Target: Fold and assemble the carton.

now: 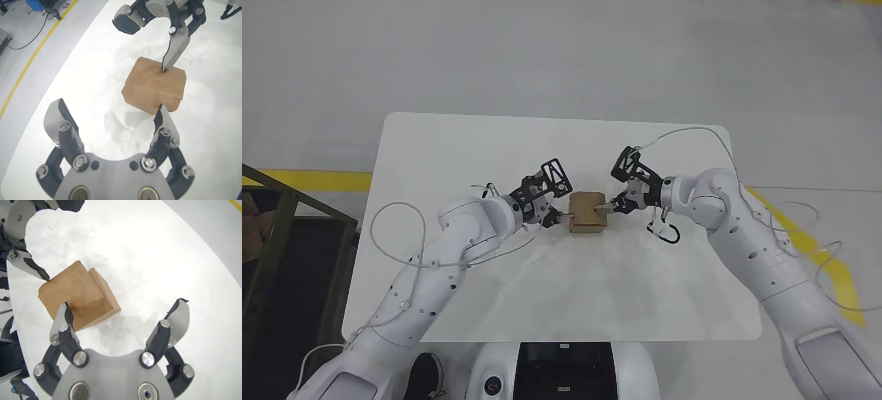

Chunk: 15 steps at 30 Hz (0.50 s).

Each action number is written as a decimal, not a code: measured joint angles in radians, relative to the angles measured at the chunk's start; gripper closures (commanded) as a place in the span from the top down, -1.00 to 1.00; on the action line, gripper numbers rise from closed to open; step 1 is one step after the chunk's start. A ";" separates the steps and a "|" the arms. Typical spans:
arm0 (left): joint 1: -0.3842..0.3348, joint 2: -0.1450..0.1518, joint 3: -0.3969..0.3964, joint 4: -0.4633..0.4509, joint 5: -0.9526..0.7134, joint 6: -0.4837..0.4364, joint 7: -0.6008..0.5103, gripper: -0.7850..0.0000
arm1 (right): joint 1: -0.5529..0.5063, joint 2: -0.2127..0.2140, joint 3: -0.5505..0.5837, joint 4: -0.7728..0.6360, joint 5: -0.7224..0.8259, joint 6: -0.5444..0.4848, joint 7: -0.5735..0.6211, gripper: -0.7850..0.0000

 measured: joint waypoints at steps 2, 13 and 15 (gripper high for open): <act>-0.009 -0.002 0.010 0.006 0.004 0.001 -0.003 1.00 | 0.002 -0.001 -0.001 0.003 0.002 -0.003 -0.001 1.00; -0.040 -0.013 0.038 0.047 0.024 0.027 -0.007 1.00 | 0.008 -0.009 -0.007 0.030 0.013 -0.033 -0.020 1.00; -0.045 -0.015 0.044 0.045 0.023 0.031 -0.008 1.00 | 0.011 -0.011 -0.010 0.037 0.018 -0.044 -0.026 1.00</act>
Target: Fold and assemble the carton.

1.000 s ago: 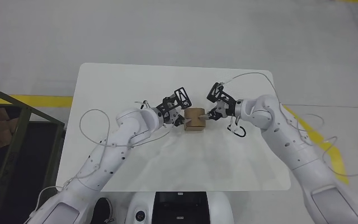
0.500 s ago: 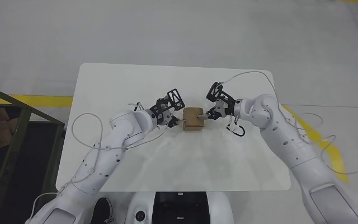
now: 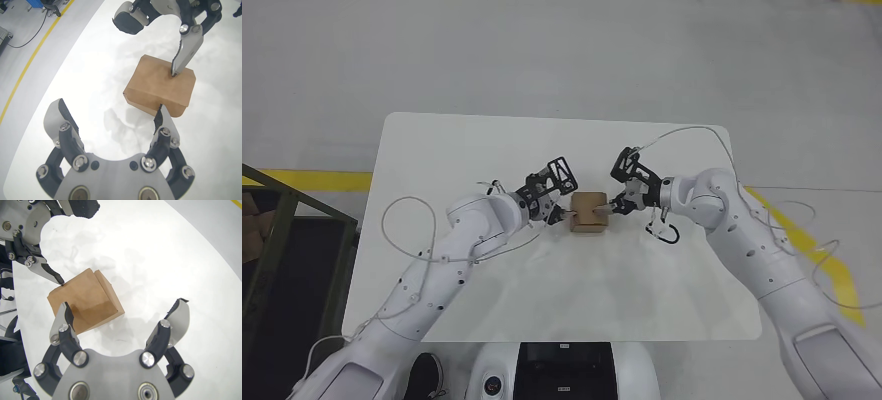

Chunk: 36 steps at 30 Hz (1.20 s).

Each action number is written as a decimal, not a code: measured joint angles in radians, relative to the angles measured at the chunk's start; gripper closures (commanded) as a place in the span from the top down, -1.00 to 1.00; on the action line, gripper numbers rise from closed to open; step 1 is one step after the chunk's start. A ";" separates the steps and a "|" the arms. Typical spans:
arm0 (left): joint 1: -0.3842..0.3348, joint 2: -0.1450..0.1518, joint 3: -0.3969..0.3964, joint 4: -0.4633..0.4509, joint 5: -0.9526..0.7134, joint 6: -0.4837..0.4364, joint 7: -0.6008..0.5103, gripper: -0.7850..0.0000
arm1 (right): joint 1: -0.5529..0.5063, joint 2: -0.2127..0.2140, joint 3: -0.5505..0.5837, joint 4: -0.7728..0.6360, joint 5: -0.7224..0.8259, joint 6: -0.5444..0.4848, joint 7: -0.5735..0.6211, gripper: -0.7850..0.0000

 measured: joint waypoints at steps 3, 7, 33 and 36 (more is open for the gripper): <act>-0.013 -0.006 0.022 -0.010 -0.001 0.001 -0.001 1.00 | 0.006 -0.004 -0.006 0.014 0.001 -0.009 -0.005 1.00; -0.026 -0.012 0.045 0.004 0.019 0.013 -0.008 1.00 | 0.013 -0.010 -0.015 0.025 -0.001 -0.012 -0.011 1.00; -0.017 -0.015 0.029 0.015 0.038 0.002 0.015 1.00 | 0.007 -0.012 0.005 0.050 -0.009 -0.027 -0.039 1.00; -0.022 -0.016 0.023 0.028 0.032 0.004 0.016 1.00 | 0.012 -0.017 -0.005 0.056 -0.004 -0.009 -0.015 1.00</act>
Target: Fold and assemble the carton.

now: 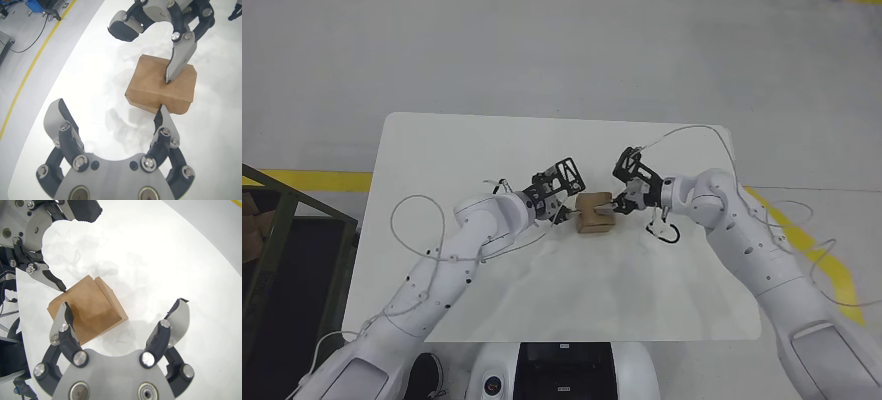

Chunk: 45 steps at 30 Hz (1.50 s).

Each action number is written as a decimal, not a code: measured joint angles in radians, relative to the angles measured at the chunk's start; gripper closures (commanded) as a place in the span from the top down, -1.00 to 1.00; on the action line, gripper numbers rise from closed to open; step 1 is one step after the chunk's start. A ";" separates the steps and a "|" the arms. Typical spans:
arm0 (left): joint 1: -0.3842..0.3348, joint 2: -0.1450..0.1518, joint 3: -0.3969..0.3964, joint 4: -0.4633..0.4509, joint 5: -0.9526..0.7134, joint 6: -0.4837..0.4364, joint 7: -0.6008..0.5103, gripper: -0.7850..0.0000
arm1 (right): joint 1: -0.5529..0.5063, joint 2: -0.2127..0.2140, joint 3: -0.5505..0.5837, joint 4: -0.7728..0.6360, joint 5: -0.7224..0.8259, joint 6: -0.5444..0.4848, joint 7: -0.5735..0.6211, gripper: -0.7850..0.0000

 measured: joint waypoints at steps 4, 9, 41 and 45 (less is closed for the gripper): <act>0.006 0.003 -0.023 -0.010 -0.005 0.000 0.001 1.00 | 0.016 -0.014 -0.031 -0.003 -0.007 0.052 0.045 1.00; 0.021 0.007 -0.042 -0.047 -0.007 -0.006 -0.004 1.00 | 0.035 -0.035 -0.070 0.001 -0.019 0.141 0.097 1.00; 0.064 0.015 -0.096 -0.102 -0.020 -0.024 -0.005 1.00 | -0.028 -0.009 0.031 -0.067 -0.050 0.054 -0.010 1.00; 0.065 0.014 -0.089 -0.099 -0.015 -0.026 -0.004 1.00 | -0.011 -0.018 0.015 -0.033 -0.031 0.051 0.017 1.00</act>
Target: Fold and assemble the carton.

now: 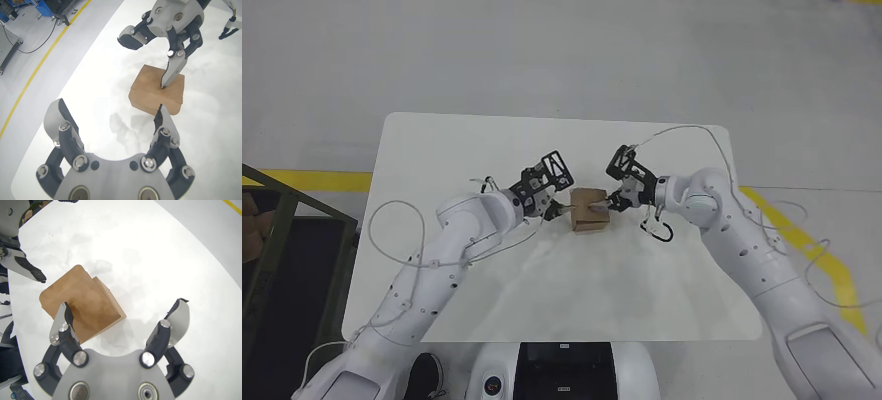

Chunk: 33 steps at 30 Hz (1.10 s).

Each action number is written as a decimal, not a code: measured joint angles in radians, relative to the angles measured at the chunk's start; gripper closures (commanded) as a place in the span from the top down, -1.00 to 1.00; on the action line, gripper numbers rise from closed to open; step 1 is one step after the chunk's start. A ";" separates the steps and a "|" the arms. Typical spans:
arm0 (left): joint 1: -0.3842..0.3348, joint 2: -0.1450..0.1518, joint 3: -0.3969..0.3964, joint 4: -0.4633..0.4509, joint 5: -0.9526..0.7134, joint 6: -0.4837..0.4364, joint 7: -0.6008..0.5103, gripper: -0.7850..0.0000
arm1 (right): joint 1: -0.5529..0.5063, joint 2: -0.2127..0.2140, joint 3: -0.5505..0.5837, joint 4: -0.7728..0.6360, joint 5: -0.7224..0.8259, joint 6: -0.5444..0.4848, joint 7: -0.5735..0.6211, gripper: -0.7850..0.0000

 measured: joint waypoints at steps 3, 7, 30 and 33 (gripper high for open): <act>-0.004 -0.001 0.007 0.011 0.001 -0.001 -0.003 1.00 | 0.019 -0.009 -0.018 0.026 0.010 0.011 0.034 1.00; -0.012 -0.004 0.018 0.019 0.001 0.002 -0.008 1.00 | 0.041 -0.023 -0.041 0.055 0.027 0.040 0.068 1.00; -0.095 -0.036 0.087 0.173 -0.015 0.082 -0.011 1.00 | 0.040 -0.036 -0.049 -0.006 -0.011 0.117 0.123 1.00; -0.091 -0.034 0.078 0.165 -0.015 0.077 -0.010 1.00 | 0.034 -0.034 -0.042 -0.013 -0.014 0.115 0.124 1.00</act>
